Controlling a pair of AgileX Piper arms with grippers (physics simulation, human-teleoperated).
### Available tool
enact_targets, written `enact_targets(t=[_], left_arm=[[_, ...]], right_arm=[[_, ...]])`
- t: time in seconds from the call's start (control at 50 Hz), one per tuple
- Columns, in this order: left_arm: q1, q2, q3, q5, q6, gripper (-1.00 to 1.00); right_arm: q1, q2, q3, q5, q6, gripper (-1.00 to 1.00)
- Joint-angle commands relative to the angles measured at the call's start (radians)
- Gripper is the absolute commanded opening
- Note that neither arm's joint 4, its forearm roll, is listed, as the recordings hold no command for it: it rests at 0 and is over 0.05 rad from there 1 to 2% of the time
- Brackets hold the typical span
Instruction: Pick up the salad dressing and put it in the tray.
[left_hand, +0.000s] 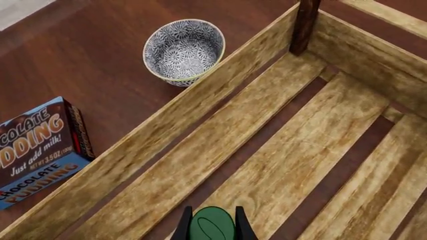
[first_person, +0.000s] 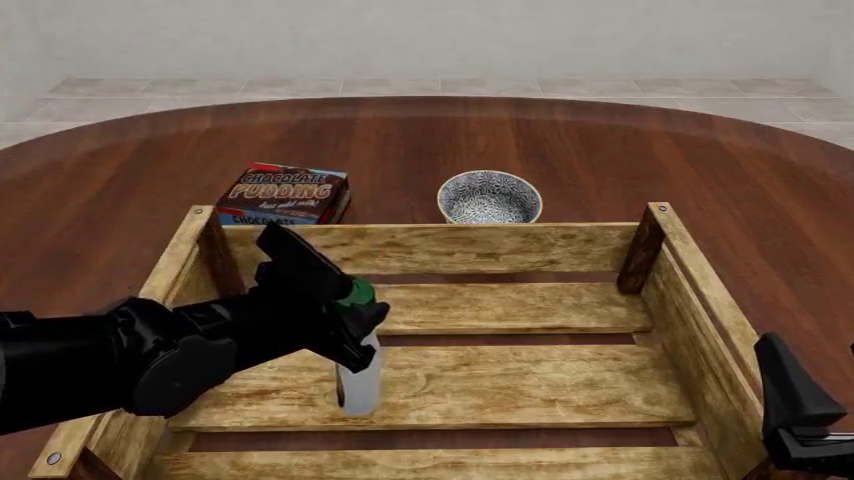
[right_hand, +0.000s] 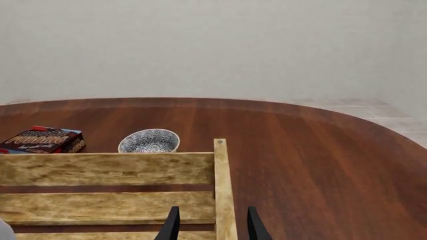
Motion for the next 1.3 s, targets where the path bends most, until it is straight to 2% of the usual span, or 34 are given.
enact_targets(t=[0.02, 0.1, 0.12, 1.3], left_arm=[[-0.001, 0.016, 0.016, -0.003, 0.018, -1.0], [-0.006, 0.019, 0.014, -0.001, 0.018, -1.0], [-0.004, 0.015, 0.015, -0.001, 0.021, 1.0], [0.013, -0.047, -0.007, 0.049, 0.042, 1.0]], right_arm=[[0.0, 0.003, 0.0, -0.004, 0.001, 1.0], [0.0, 0.004, 0.002, -0.005, 0.0, 1.0], [0.001, 0.005, 0.002, -0.006, -0.001, 1.0], [0.006, 0.004, -0.006, 0.004, -0.007, 1.0]])
